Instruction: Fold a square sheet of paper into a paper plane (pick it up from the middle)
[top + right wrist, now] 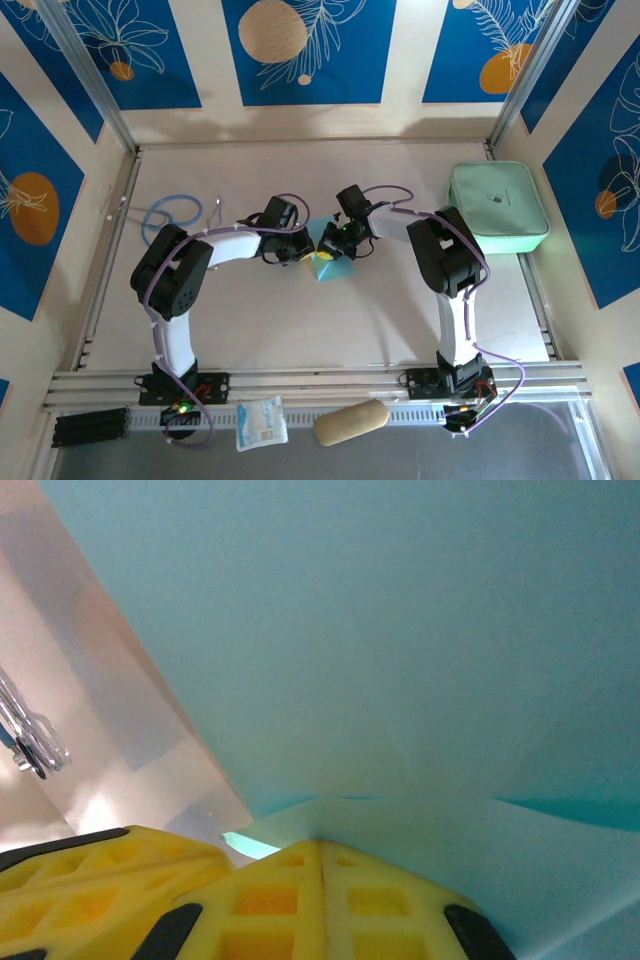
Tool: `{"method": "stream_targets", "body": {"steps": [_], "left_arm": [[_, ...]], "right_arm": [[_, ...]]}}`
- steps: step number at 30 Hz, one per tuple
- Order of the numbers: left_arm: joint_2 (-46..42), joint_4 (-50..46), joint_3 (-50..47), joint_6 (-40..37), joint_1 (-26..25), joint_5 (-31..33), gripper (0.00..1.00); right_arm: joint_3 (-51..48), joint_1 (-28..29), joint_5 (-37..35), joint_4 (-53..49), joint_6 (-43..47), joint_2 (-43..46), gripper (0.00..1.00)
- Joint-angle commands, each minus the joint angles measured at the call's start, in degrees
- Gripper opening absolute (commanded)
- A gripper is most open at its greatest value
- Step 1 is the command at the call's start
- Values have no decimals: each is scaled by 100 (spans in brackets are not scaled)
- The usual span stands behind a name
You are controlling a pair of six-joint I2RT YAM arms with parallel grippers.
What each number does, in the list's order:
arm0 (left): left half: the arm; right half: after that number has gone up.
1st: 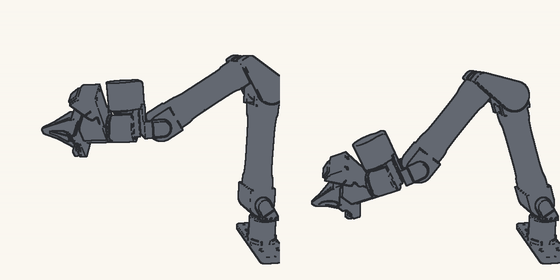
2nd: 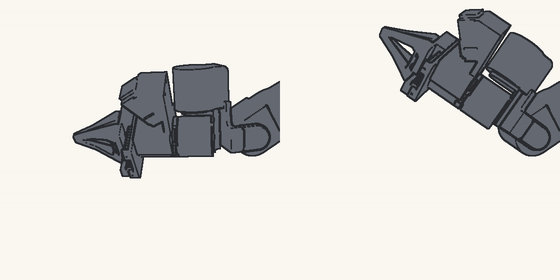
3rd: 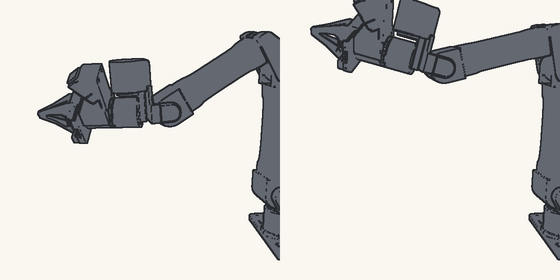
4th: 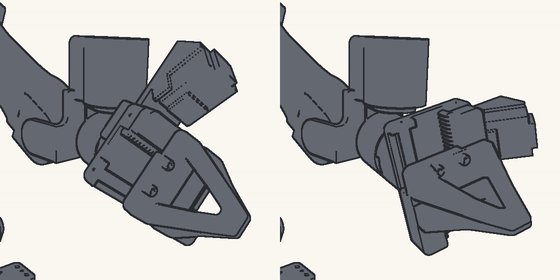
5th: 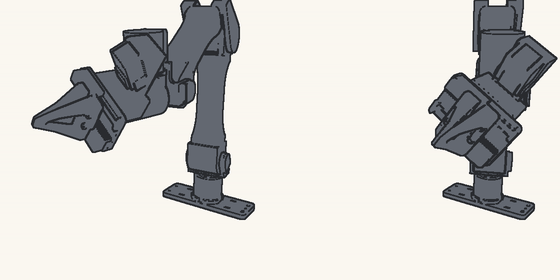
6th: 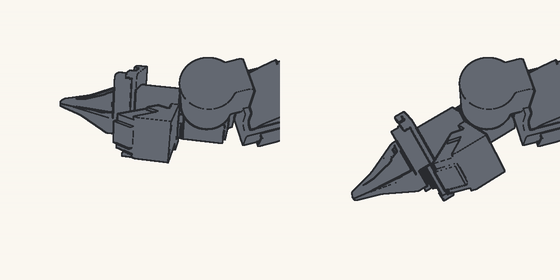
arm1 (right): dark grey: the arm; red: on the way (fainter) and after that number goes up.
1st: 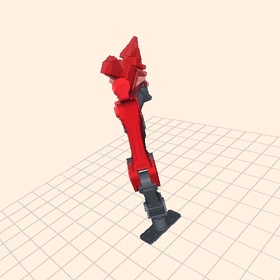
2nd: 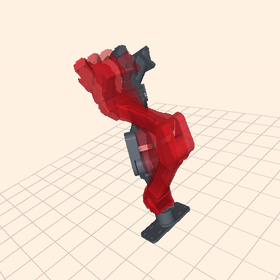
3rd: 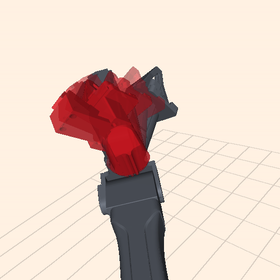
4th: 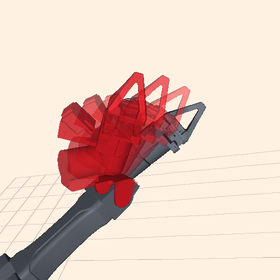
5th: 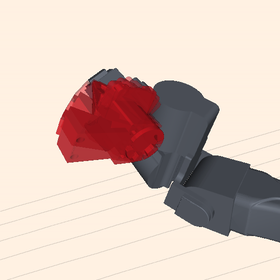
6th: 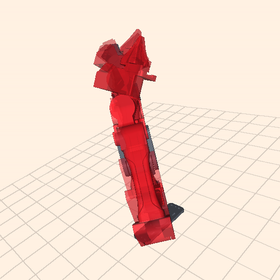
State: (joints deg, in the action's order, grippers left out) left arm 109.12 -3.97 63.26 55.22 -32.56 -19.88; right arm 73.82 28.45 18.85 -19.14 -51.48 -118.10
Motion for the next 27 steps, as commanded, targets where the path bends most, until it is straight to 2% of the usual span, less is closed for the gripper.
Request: {"method": "stream_targets", "body": {"steps": [1,12,18,27], "left_arm": [[165,-31,183,-5,-54,73,0],[353,-367,249,-111,-45,265,0],[435,-646,349,-255,-43,344,0],[487,-759,450,-356,-46,347,0]], "right_arm": [[-45,3,-251,-469,24,-250,0],[-123,-70,145,-58,55,14,0],[-118,-249,529,129,467,365,0],[-425,-397,403,24,1045,470,2]]}}
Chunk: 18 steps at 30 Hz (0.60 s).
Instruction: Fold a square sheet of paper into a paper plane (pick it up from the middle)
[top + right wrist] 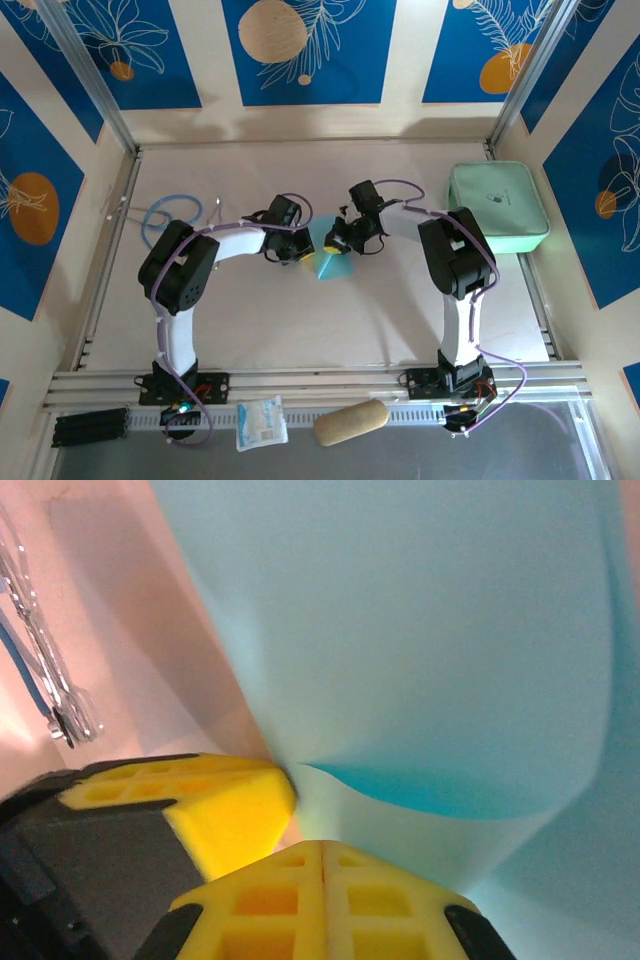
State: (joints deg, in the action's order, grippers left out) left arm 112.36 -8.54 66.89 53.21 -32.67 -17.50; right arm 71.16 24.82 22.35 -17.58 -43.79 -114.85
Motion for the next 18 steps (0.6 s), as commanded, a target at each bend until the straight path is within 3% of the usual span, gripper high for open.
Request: {"method": "stream_targets", "body": {"steps": [1,18], "left_arm": [[164,-312,104,-154,-30,98,0],[96,-514,454,-439,-31,39,0]], "right_arm": [[-188,-47,43,-127,281,127,2],[-448,-149,-693,-272,156,-129,2]]}}
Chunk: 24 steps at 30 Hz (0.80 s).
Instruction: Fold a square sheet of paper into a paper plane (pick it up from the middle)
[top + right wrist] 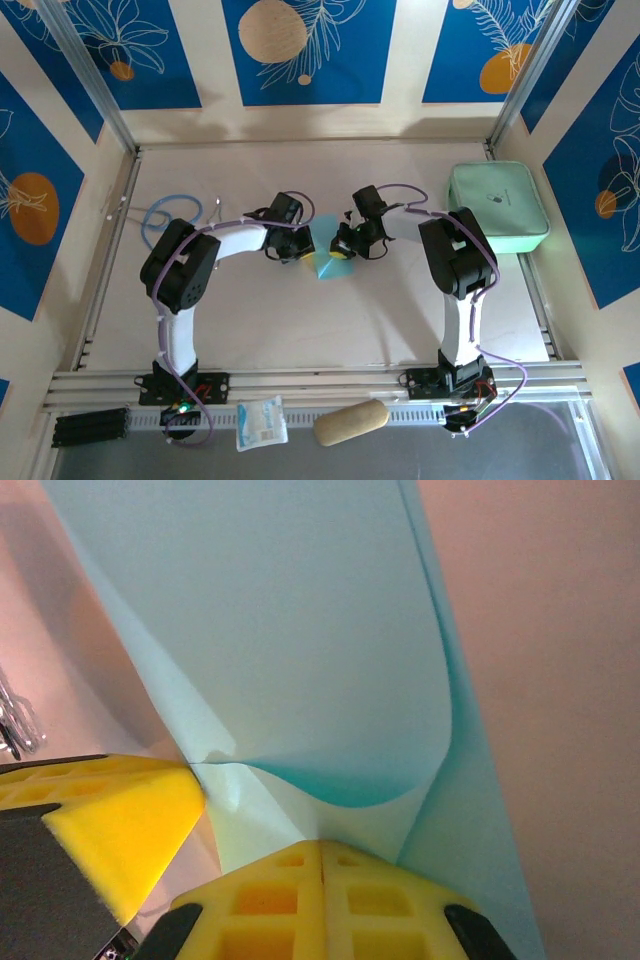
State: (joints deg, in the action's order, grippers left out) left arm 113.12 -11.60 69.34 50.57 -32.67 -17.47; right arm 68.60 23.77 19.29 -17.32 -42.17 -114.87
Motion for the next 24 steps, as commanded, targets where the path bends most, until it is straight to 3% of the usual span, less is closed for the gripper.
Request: {"method": "stream_targets", "body": {"steps": [1,14,24], "left_arm": [[-19,-170,228,-180,-30,11,0],[-780,706,-482,457,-325,-371,0],[-635,918,-795,769,-719,-498,5]], "right_arm": [[-206,-46,-405,-299,-23,-143,2],[-224,6,-669,-512,-452,-247,2],[-180,5,-808,-728,-632,-334,2]]}}
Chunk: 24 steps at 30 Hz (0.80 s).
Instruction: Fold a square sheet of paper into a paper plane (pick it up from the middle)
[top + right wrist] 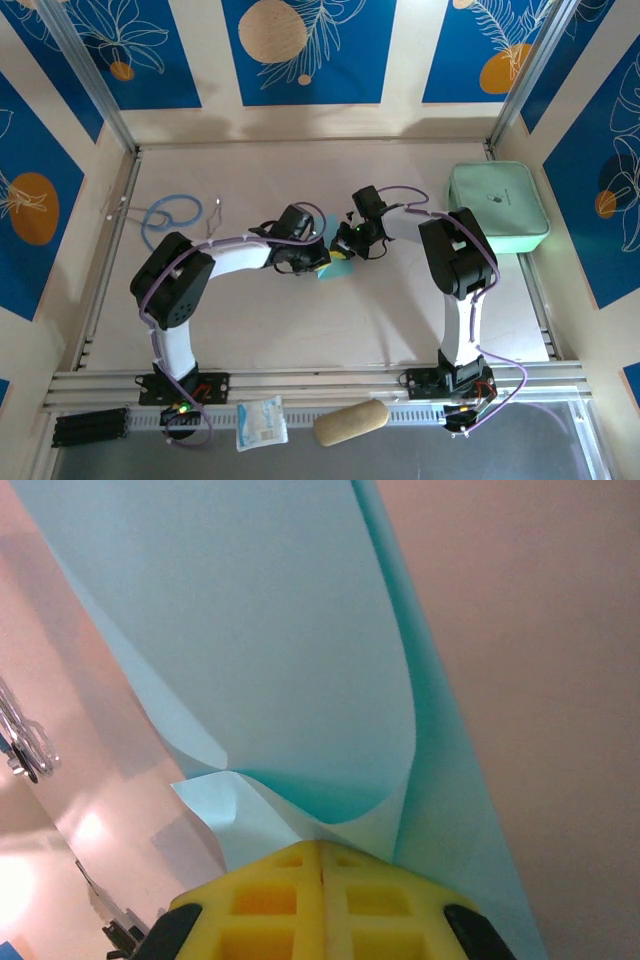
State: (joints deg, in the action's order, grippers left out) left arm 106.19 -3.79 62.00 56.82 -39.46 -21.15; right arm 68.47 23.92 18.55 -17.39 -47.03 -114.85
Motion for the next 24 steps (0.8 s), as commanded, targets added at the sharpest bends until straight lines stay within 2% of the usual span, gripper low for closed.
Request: {"method": "stream_targets", "body": {"steps": [1,24], "left_arm": [[93,164,-72,159,-44,-135,5],[345,4,-293,-56,-38,93,6]], "right_arm": [[-162,-11,-730,-719,-144,-351,2],[-114,-68,-778,-834,-106,-372,2]]}}
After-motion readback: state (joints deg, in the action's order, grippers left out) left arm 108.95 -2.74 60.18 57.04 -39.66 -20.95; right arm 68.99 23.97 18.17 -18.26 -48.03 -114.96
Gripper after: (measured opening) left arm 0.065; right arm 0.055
